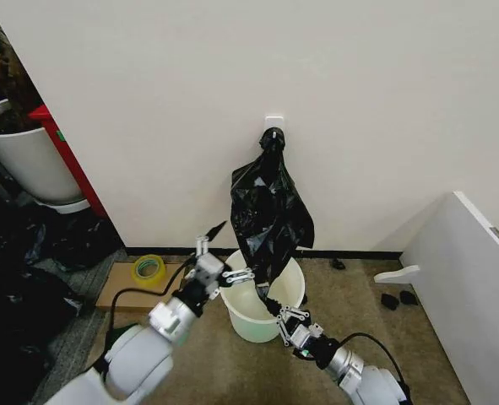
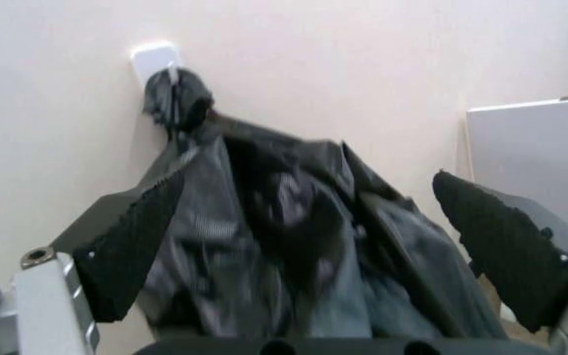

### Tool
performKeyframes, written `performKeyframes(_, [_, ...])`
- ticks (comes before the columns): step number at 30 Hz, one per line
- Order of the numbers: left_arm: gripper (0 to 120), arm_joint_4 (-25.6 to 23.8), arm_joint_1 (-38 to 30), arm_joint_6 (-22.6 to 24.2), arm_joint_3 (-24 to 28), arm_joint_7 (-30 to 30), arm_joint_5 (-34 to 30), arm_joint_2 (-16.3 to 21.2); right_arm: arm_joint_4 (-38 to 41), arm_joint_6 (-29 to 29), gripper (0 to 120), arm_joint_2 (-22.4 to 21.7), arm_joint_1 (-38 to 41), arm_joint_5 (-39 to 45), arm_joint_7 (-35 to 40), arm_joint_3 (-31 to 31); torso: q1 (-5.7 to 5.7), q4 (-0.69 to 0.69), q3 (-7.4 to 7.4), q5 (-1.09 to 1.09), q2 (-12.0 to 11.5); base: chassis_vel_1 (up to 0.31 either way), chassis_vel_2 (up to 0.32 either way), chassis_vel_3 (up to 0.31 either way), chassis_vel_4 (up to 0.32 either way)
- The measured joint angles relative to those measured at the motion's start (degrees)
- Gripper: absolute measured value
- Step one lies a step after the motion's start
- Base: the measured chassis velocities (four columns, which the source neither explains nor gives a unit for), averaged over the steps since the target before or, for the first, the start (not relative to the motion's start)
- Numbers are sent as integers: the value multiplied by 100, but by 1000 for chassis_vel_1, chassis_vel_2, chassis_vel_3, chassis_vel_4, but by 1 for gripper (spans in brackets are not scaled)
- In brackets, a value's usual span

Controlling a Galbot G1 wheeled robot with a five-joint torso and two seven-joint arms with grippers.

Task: Place the garbage bag over the trash bin.

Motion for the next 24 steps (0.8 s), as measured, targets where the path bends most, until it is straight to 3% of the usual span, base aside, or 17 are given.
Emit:
performKeyframes(8, [97, 308, -1237, 338, 821, -45, -167, 195, 55, 19, 0, 45, 3, -26, 15, 9, 0, 0, 0, 0, 0, 0, 0, 0, 0])
performKeyframes(15, [95, 320, -1388, 497, 1104, -43, -272, 298, 89, 58, 0, 89, -4, -112, 18, 38, -1, 1, -1, 0, 0, 0, 0, 0, 0])
performKeyframes(18, [91, 337, -1468, 624, 1142, -136, -319, 310, 96, 72, 0, 83, -32, -122, 23, 38, -1, 0, -1, 0, 0, 0, 0, 0, 0])
performKeyframes(24, [68, 331, -1608, 874, 1297, -239, -550, 374, 177, 71, 0, 63, -34, -126, 23, 52, -1, 0, -1, 0, 1, 0, 0, 0, 0])
